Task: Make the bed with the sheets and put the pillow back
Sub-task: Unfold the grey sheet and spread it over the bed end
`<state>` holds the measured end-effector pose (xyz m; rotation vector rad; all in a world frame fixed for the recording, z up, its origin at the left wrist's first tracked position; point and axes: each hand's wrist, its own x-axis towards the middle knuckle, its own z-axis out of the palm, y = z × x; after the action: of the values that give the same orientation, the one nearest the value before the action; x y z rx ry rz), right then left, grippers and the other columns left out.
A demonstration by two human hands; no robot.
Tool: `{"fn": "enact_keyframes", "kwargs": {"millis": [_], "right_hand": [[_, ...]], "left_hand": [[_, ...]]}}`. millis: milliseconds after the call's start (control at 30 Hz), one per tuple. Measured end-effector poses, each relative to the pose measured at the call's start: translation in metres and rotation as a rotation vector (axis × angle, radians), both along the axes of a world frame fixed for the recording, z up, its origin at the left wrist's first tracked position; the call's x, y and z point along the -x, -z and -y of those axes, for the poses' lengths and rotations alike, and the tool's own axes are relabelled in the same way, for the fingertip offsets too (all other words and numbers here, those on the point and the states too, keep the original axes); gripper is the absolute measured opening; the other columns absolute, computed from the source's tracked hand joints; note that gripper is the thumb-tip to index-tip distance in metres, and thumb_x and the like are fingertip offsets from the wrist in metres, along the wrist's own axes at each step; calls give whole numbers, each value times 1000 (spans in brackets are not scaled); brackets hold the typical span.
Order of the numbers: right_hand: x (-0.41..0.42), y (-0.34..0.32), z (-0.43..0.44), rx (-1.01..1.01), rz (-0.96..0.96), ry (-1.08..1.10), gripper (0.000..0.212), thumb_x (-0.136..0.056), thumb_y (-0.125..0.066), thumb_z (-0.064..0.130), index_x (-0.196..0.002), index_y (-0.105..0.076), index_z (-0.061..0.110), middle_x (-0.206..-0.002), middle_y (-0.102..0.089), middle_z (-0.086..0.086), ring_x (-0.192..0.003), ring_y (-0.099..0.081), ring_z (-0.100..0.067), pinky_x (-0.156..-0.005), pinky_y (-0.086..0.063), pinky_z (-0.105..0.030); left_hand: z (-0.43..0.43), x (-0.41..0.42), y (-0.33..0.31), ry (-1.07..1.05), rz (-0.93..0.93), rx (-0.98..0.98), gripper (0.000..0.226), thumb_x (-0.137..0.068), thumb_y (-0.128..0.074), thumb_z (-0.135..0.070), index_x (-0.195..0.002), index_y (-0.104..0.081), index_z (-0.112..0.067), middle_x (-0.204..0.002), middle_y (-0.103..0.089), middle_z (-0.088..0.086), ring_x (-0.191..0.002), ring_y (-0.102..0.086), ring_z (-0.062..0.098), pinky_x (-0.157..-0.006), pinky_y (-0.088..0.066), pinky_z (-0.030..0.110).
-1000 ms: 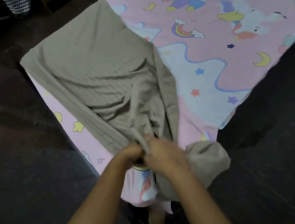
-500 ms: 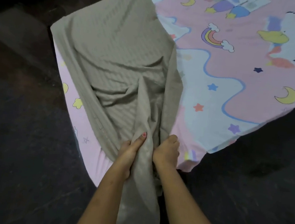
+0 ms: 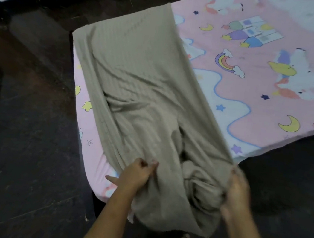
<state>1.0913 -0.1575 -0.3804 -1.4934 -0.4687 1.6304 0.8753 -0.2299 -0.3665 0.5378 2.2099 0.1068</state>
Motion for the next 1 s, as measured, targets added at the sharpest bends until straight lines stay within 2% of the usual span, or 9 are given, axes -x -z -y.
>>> {"fn": "enact_keyframes", "kwargs": {"millis": [133, 200, 333, 467, 533, 633, 700, 867, 1000], "right_hand": [[-62, -22, -32, -115, 612, -366, 26, -98, -48, 22, -88, -62, 3, -91, -62, -20, -83, -57, -30, -73, -42, -36], [-70, -14, -47, -123, 804, -521, 32, -97, -47, 22, -95, -59, -8, -91, -61, -26, -83, -56, -37, -68, -38, -36], [-90, -9, -73, -160, 986, -640, 29, -98, -45, 24, -96, -60, 1, -92, -62, -19, -92, -57, -37, -72, -39, -37], [-117, -9, -98, -230, 1258, -584, 24, -100, -35, 30, -100, -54, 14, -85, -55, -12, -78, -52, -33, -64, -39, -34], [-125, 6, -102, -122, 1364, -760, 22, -100, -34, 28, -101, -54, 20, -87, -55, -13, -75, -52, -32, -62, -40, -33], [-129, 34, -108, 37, 1231, -974, 25, -99, -37, 28, -109, -58, 21, -110, -61, -16, -100, -58, -36, -77, -46, -36], [-128, 48, -122, 88, 1007, -914, 25, -97, -45, 26, -111, -63, 15, -115, -63, -15, -108, -57, -35, -86, -45, -38], [-106, 53, -169, 32, 645, -762, 22, -84, -67, 26, -67, -60, 14, -74, -61, -6, -81, -58, -25, -66, -45, -35], [-76, 34, -202, -66, 564, -989, 30, -88, -62, 39, -88, -71, 10, -84, -68, -5, -83, -61, -21, -74, -46, -32]], "left_hand": [[13, -27, -8, 327, -82, 238, 70, -80, -45, -66, -138, -27, -31, -141, -44, 3, -137, -31, 28, -105, 11, 67], [11, -34, -11, 389, -209, 225, 62, -85, -38, -59, -139, -31, -28, -145, -39, 3, -137, -30, 26, -109, 4, 63], [-1, -48, -8, 383, -452, 11, 49, -87, -42, -54, -127, -47, -28, -134, -45, 3, -127, -40, 29, -111, -13, 55], [-31, -77, -3, 381, -595, -295, 37, -82, -57, -38, -115, -52, -22, -120, -50, 3, -116, -47, 27, -107, -20, 55], [-53, -99, 3, 381, -602, -429, 40, -75, -67, -30, -112, -57, -18, -117, -54, 6, -113, -50, 29, -102, -28, 58], [-90, -135, 12, 490, -594, -502, 52, -64, -75, -30, -112, -60, -19, -118, -57, 7, -114, -52, 30, -98, -34, 61], [-114, -159, 17, 548, -454, -414, 56, -76, -66, -35, -128, -49, -23, -134, -46, 5, -130, -38, 27, -107, -20, 59], [-156, -191, 35, 562, -350, -310, 54, -88, -52, -41, -137, -33, -28, -137, -42, -3, -131, -33, 20, -109, -16, 47], [-181, -194, 36, 388, -307, -337, 51, -91, -47, -38, -139, -30, -27, -135, -50, -2, -126, -43, 22, -101, -26, 42]]}}
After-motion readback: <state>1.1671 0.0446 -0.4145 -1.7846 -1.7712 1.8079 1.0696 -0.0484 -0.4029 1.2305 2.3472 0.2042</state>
